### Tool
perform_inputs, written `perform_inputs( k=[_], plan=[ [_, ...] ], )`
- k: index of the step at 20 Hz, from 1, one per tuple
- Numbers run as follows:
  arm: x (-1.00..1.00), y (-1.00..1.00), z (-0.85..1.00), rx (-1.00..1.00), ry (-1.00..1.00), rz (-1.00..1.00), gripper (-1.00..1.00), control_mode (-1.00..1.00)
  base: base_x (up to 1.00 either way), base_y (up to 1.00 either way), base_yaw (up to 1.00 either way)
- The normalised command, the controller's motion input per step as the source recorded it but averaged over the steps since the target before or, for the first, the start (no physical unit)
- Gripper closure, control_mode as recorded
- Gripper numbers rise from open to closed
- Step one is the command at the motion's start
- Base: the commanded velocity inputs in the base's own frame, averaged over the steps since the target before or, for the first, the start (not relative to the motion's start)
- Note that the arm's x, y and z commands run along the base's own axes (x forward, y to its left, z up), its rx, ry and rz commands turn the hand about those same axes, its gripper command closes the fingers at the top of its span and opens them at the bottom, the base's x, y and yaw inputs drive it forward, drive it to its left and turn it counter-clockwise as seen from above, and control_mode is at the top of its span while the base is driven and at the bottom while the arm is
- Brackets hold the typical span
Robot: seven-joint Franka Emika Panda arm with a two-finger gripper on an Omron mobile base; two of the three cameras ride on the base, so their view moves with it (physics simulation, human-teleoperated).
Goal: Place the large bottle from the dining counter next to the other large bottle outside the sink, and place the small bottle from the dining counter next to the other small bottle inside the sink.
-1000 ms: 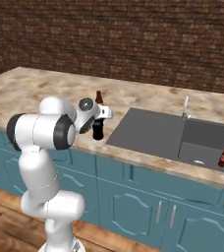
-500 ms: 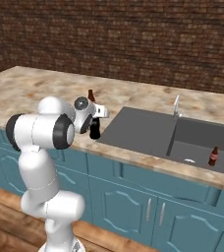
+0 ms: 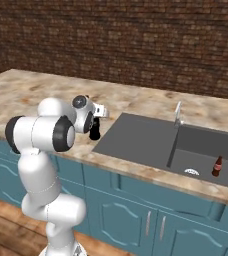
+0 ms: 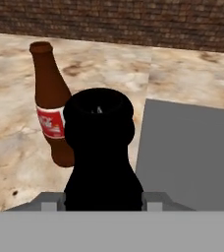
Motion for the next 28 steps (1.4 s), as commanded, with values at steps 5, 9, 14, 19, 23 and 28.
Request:
perform_inputs(
  k=[5, 9, 14, 19, 23, 28],
  plan=[
    [0.0, 0.0, 0.0, 0.0, 0.0, 0.0, 1.0, 1.0, 0.08, 0.0, 0.0],
    [0.0, 0.0, 0.0, 0.0, 0.0, 0.0, 1.0, 1.0, 0.0, 0.07, 0.0],
    [0.0, 0.0, 0.0, 0.0, 0.0, 0.0, 1.0, 1.0, 0.0, 0.28, 0.01],
    [0.0, 0.0, 0.0, 0.0, 0.0, 0.0, 1.0, 1.0, 0.0, 0.37, 0.04],
    [0.0, 0.0, 0.0, 0.0, 0.0, 0.0, 1.0, 1.0, 0.0, 0.18, 0.02],
    [0.0, 0.0, 0.0, 0.0, 0.0, 0.0, 1.0, 1.0, 0.0, 0.0, 0.0]
  ],
)
